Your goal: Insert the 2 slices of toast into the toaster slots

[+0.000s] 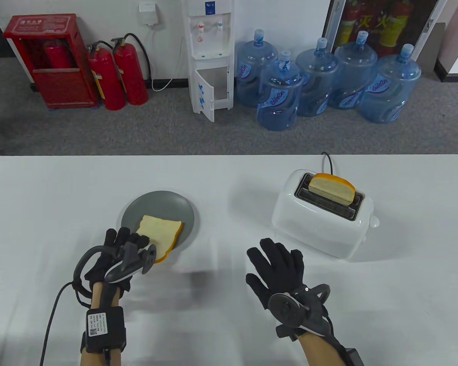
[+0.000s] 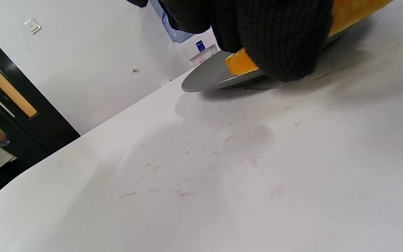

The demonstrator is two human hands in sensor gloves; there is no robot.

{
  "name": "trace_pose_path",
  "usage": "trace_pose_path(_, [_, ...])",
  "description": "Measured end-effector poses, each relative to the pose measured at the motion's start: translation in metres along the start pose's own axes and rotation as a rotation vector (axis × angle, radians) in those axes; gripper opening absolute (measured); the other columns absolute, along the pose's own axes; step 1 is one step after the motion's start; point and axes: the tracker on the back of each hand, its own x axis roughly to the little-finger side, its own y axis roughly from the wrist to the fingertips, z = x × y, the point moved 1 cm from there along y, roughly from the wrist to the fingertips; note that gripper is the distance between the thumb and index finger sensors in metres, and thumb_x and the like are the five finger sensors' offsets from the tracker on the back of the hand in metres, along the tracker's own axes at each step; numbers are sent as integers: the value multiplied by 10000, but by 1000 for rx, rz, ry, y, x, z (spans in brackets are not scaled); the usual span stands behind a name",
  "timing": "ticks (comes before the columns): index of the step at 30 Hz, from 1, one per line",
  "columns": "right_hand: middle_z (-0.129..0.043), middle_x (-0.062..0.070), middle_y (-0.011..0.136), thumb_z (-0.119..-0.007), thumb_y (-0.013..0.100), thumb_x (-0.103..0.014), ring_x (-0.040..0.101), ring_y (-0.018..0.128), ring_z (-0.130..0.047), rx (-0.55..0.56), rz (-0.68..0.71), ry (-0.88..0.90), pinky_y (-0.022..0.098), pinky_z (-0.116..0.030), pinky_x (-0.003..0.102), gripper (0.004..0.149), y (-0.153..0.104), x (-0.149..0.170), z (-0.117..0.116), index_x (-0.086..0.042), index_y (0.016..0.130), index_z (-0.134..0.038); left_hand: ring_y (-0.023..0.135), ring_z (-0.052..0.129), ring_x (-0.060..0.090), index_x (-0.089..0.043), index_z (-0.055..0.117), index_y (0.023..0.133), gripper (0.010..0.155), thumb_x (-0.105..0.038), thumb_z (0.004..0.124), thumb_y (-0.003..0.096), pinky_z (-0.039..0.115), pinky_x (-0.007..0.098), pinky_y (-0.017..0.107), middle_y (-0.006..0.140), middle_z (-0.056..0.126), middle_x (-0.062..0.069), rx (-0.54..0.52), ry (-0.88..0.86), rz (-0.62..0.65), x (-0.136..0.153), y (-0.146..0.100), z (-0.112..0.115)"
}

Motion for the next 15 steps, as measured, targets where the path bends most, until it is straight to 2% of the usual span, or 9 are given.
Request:
trace_pose_path(5, [-371, 144, 1307, -603, 694, -553, 459, 1127, -595, 0, 1, 1, 756, -424, 737, 623, 0, 0, 0, -285, 1233, -442, 1159, 553, 103, -515, 523, 1035, 666, -419, 853, 464, 436, 390, 851, 1131, 639, -238, -16, 8, -2, 1, -1, -3])
trace_pose_path(15, [-370, 145, 1308, -603, 693, -554, 456, 1126, -601, -7, 2, 0, 756, -428, 735, 624, 0, 0, 0, -284, 1233, -445, 1166, 544, 95, -533, 549, 1022, 555, -388, 724, 515, 373, 433, 843, 1118, 679, -265, -23, 5, -24, 3, -1, -9])
